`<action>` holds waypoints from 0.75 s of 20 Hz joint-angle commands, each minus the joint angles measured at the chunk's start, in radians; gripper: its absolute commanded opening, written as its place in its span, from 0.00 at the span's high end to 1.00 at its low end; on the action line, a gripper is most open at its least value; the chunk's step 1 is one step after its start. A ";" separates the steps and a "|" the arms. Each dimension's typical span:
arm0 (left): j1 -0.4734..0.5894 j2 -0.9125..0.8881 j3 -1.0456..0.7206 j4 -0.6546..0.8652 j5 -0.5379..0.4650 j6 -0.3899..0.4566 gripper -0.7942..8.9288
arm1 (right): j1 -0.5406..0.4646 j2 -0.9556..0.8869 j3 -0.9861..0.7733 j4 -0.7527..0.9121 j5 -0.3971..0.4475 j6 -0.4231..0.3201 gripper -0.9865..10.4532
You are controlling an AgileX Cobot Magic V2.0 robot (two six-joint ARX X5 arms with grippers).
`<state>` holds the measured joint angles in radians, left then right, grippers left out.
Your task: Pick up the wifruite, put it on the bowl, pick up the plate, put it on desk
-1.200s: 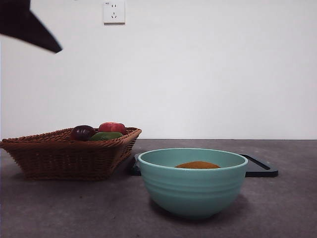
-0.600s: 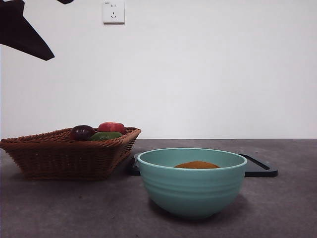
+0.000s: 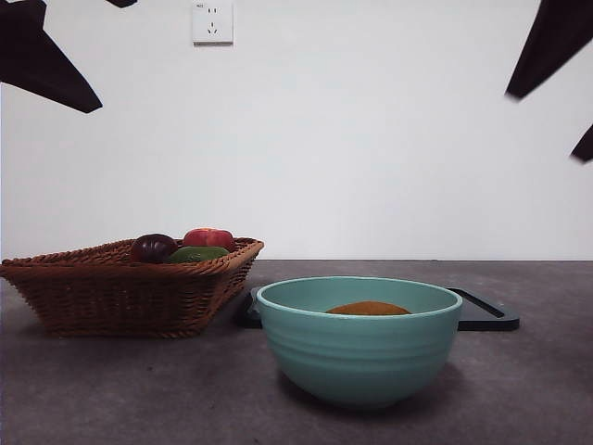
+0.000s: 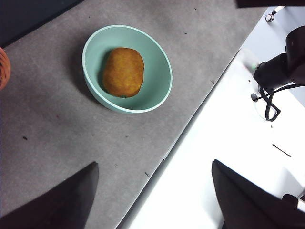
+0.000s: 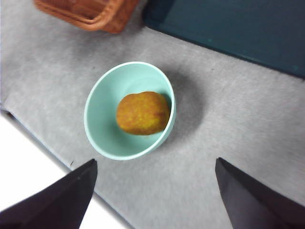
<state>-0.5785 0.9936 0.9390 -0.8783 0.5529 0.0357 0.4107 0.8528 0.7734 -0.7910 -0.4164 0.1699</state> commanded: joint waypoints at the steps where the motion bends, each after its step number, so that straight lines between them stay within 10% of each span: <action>1: -0.006 0.006 0.008 0.013 0.006 0.009 0.53 | 0.026 0.048 -0.031 0.094 -0.002 0.055 0.57; 15: -0.006 0.006 0.008 0.034 0.006 0.009 0.53 | 0.169 0.414 -0.074 0.429 0.164 0.086 0.70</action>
<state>-0.5785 0.9936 0.9390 -0.8551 0.5529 0.0357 0.5701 1.2537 0.6945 -0.3695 -0.2569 0.2440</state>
